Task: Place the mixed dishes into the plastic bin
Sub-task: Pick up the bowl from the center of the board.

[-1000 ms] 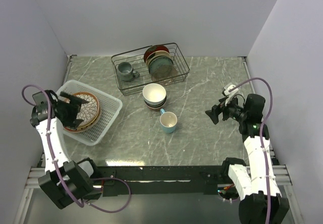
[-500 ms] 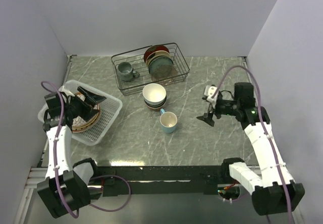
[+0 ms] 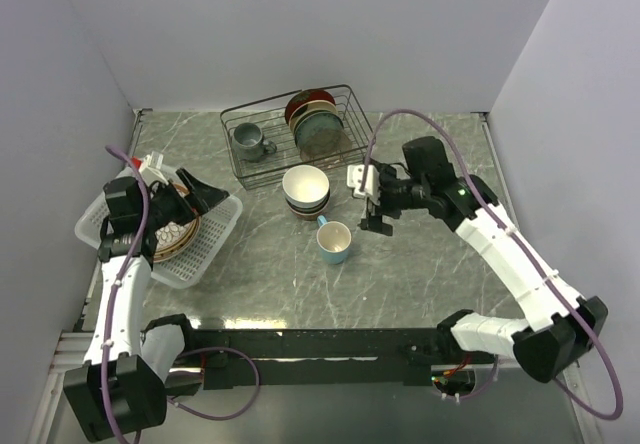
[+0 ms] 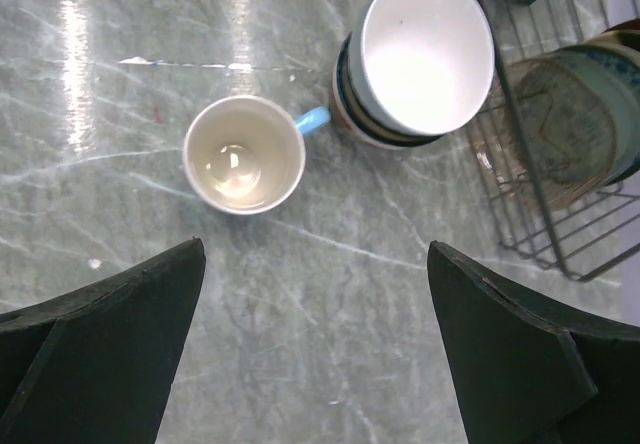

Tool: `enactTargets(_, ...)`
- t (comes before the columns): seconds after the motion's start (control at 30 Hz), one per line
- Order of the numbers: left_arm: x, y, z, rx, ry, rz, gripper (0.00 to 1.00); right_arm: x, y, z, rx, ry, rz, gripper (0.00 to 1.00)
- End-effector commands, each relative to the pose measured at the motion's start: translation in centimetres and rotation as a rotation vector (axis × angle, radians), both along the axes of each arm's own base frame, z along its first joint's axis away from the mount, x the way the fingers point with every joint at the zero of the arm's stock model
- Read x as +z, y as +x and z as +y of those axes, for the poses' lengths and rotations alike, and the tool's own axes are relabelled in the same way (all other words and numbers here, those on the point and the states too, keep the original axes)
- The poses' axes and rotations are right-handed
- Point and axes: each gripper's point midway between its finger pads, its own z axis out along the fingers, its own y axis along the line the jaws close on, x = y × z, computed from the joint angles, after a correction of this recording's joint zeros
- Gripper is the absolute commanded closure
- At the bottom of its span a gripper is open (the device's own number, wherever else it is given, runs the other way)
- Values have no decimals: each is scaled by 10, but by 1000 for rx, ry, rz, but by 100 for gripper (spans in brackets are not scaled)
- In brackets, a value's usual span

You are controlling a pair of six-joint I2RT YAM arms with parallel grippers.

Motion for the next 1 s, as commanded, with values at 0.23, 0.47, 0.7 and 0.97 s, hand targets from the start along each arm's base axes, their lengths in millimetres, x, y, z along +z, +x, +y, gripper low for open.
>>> enactTargets(0.23, 31, -7, 19, 94, 239, -182, 1, 11, 24, 37, -2, -120, -103, 0)
enactTargets(0.47, 34, -12, 22, 121, 246, -200, 1, 7, 39, 61, -17, -140, -129, 0)
enactTargets(0.7, 32, -11, 25, 138, 250, -189, 1, -5, 52, 83, -10, -156, -133, 0)
enactTargets(0.97, 32, -11, 25, 141, 252, -189, 1, -35, 62, 113, -5, -175, -79, 10)
